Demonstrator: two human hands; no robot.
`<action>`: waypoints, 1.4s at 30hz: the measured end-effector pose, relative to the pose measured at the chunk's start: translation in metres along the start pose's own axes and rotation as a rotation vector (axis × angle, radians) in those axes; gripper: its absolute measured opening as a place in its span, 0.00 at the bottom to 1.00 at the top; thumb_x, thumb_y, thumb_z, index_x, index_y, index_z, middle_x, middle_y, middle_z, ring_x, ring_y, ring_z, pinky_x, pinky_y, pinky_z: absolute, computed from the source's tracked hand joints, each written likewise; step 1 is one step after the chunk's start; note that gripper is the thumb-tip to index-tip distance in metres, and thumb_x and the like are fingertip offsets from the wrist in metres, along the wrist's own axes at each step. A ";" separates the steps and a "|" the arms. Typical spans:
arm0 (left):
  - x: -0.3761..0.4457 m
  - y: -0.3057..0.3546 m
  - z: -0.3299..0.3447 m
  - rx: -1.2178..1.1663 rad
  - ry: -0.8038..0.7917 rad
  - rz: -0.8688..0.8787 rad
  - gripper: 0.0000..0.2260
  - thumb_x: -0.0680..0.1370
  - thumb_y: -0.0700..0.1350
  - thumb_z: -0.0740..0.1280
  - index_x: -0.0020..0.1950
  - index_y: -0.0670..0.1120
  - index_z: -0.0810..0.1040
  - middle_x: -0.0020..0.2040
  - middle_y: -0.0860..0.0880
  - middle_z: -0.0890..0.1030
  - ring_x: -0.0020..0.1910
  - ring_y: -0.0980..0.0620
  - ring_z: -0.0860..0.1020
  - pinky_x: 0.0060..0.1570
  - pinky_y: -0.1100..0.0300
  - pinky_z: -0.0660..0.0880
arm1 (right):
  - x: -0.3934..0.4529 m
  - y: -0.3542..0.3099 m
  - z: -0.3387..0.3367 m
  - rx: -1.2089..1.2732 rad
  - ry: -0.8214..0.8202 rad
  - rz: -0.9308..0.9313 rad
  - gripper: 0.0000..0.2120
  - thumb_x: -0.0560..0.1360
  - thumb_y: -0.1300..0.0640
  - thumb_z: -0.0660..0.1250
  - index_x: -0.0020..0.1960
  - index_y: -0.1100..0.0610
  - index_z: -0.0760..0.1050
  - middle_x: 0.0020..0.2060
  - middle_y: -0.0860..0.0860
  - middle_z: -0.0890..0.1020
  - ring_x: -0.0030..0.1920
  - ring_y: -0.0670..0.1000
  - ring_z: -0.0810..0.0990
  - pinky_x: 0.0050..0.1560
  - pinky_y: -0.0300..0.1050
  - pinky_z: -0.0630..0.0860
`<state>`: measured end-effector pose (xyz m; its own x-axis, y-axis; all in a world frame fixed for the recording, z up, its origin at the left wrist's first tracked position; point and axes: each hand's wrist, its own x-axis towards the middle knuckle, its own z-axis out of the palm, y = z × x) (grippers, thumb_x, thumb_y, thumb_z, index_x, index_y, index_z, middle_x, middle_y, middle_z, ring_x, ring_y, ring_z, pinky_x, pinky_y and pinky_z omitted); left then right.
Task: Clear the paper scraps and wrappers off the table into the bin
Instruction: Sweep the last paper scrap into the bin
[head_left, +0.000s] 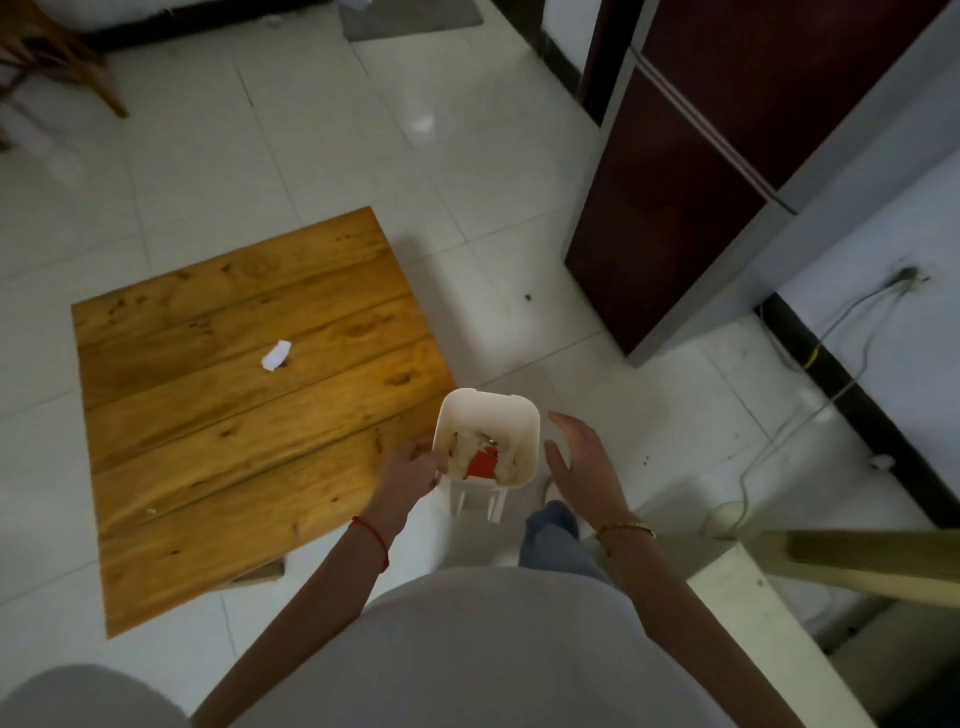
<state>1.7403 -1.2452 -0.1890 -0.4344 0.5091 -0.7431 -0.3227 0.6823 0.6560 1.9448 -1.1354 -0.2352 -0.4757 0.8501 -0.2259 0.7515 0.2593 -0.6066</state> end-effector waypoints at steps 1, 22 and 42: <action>0.006 0.008 0.015 -0.008 -0.004 -0.007 0.08 0.67 0.37 0.66 0.40 0.49 0.80 0.38 0.45 0.80 0.42 0.46 0.76 0.49 0.50 0.78 | 0.011 0.010 -0.015 -0.009 -0.011 -0.017 0.21 0.80 0.52 0.58 0.72 0.56 0.65 0.69 0.53 0.70 0.69 0.52 0.66 0.68 0.43 0.61; 0.133 0.175 0.185 -0.154 0.190 -0.085 0.06 0.65 0.47 0.63 0.38 0.47 0.78 0.38 0.45 0.79 0.42 0.43 0.78 0.54 0.45 0.77 | 0.273 0.082 -0.176 -0.067 -0.157 -0.238 0.21 0.81 0.53 0.58 0.72 0.56 0.65 0.69 0.53 0.70 0.70 0.51 0.66 0.66 0.39 0.58; 0.275 0.325 0.094 -0.319 0.477 -0.134 0.19 0.75 0.47 0.63 0.65 0.42 0.76 0.57 0.41 0.81 0.56 0.42 0.78 0.58 0.50 0.76 | 0.577 -0.100 -0.125 -0.170 -0.480 -0.629 0.19 0.80 0.57 0.59 0.70 0.58 0.68 0.67 0.54 0.73 0.68 0.52 0.68 0.68 0.42 0.63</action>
<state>1.5945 -0.8339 -0.1924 -0.6788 0.0866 -0.7292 -0.6056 0.4955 0.6226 1.6520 -0.6140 -0.2096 -0.9480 0.2421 -0.2068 0.3184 0.7227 -0.6135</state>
